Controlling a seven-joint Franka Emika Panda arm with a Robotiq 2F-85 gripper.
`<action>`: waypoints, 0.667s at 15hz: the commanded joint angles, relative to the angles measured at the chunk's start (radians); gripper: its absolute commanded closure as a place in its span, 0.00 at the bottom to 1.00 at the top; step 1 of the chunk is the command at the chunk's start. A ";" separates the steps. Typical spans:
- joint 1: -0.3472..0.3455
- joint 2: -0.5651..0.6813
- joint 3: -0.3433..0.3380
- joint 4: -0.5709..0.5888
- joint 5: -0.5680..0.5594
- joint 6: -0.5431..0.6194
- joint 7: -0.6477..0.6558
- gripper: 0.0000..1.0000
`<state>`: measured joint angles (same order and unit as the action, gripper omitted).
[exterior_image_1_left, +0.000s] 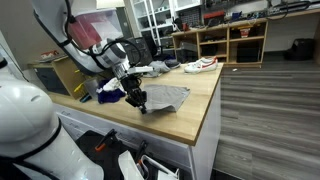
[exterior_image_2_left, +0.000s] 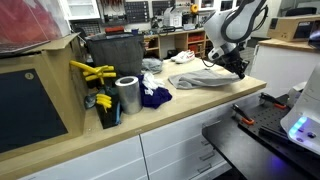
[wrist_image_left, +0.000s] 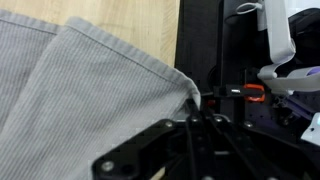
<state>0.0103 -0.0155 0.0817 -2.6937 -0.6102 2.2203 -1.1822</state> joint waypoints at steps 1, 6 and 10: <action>0.025 -0.076 -0.009 -0.080 0.005 0.025 -0.073 0.99; 0.032 -0.084 -0.020 -0.077 -0.005 0.003 -0.166 0.99; 0.025 -0.139 -0.042 -0.104 0.001 -0.003 -0.245 0.70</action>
<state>0.0356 -0.0857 0.0630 -2.7700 -0.6098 2.2266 -1.3576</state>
